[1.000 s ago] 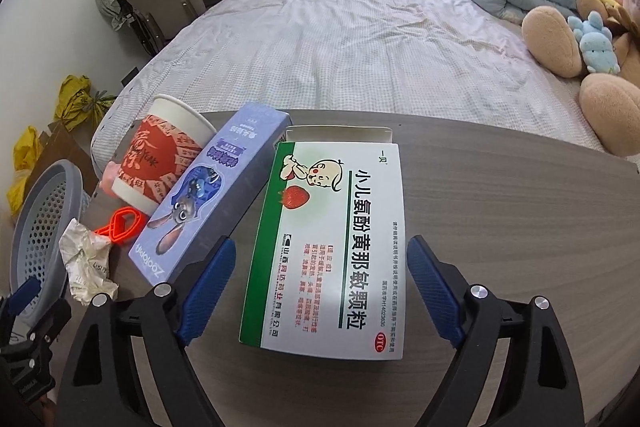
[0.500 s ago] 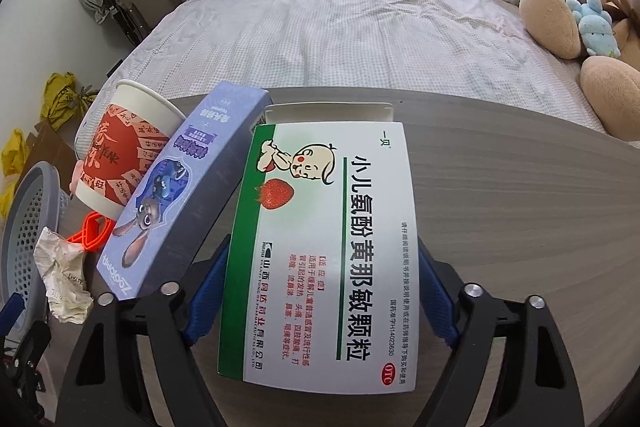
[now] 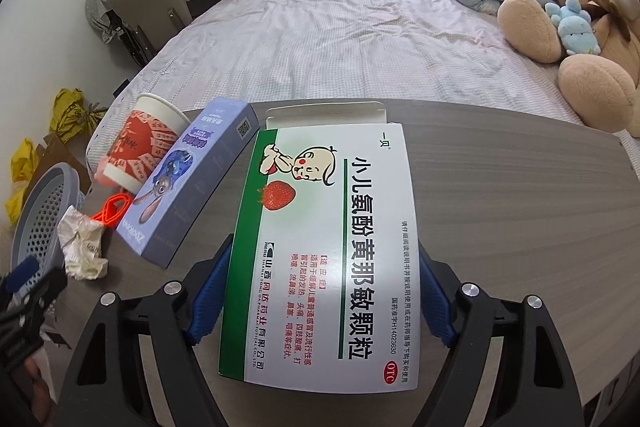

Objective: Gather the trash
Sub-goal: 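Grasp the white-green medicine box with the right gripper while the left gripper grasps the crumpled tissue, then carry the tissue and medicine box over the basket and release both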

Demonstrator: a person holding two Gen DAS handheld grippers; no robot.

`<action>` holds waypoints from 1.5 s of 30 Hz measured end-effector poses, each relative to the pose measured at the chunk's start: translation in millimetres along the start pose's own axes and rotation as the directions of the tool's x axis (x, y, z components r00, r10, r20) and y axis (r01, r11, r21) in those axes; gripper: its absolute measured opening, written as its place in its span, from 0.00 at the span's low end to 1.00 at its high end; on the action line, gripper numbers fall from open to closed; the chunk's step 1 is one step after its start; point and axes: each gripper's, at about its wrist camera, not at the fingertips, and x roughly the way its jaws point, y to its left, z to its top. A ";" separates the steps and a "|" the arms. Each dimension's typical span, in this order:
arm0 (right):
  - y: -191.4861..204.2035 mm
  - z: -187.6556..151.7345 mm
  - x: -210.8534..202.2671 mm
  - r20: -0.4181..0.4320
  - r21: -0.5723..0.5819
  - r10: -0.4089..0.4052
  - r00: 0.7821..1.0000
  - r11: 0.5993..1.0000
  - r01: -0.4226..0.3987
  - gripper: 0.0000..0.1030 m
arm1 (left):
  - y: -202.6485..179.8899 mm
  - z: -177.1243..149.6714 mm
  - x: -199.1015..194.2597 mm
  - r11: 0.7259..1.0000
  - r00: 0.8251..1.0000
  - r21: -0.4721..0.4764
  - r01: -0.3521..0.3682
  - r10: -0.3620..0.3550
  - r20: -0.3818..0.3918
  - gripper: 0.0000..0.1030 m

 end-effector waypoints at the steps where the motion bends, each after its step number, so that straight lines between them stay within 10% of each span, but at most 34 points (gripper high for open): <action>1: -0.5 -2.6 -4.4 0.007 -0.001 0.002 1.000 1.000 -0.002 0.75 | -2.2 2.6 1.1 1.000 1.000 0.002 0.002 -0.002 0.003 0.89; 13: -9.8 -21.7 -25.9 0.027 0.032 0.077 0.997 0.996 -0.078 0.75 | -11.2 9.0 41.6 0.998 0.997 -0.006 -0.059 0.058 -0.048 0.89; 25: -14.4 -28.1 -29.1 0.032 0.046 0.108 0.994 0.993 -0.109 0.75 | -10.3 -2.6 34.7 1.000 0.999 -0.001 -0.015 0.015 -0.052 0.45; 45: 15.3 -27.9 -51.0 0.061 -0.022 0.122 0.991 0.992 -0.121 0.75 | 10.5 -8.7 -26.1 1.000 0.998 -0.020 -0.016 0.017 0.056 0.43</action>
